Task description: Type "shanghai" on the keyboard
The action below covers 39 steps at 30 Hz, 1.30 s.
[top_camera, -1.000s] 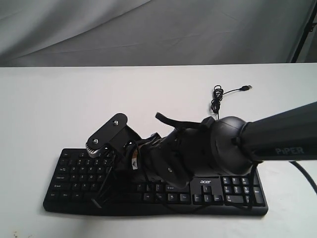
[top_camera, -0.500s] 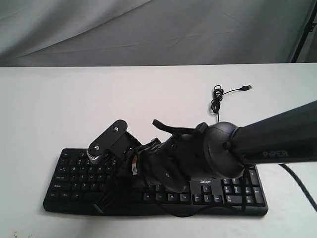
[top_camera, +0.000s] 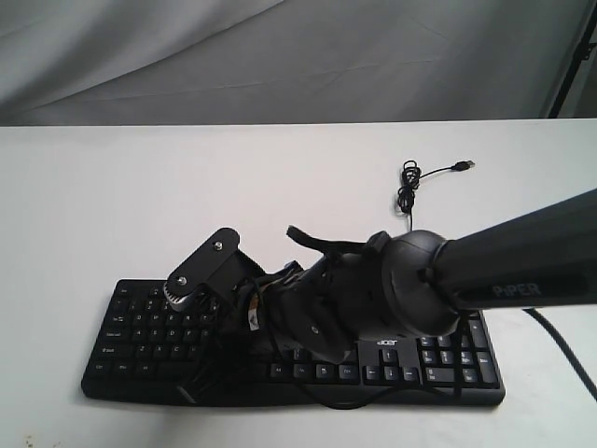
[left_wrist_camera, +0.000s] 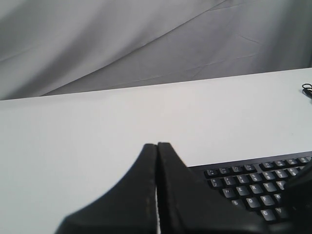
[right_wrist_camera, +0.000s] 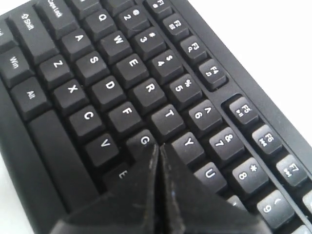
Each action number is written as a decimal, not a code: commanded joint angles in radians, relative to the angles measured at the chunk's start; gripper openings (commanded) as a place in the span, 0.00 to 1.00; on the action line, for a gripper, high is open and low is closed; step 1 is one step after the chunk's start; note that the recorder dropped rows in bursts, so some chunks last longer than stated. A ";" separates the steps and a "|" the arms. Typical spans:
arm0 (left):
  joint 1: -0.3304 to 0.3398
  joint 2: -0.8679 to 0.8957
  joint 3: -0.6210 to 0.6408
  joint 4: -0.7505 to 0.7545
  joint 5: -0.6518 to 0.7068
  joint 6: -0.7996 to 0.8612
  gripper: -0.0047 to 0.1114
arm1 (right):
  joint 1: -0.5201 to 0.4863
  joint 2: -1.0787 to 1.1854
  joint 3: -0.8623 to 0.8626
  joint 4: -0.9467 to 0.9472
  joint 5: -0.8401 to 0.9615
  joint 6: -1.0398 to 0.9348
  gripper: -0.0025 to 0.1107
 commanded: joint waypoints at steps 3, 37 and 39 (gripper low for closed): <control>-0.004 -0.003 0.004 0.001 -0.005 -0.003 0.04 | 0.000 0.002 0.006 -0.009 0.033 -0.013 0.02; -0.004 -0.003 0.004 0.001 -0.005 -0.003 0.04 | 0.108 0.198 -0.400 -0.010 0.145 -0.018 0.02; -0.004 -0.003 0.004 0.001 -0.005 -0.003 0.04 | 0.108 0.198 -0.400 -0.016 0.151 -0.019 0.02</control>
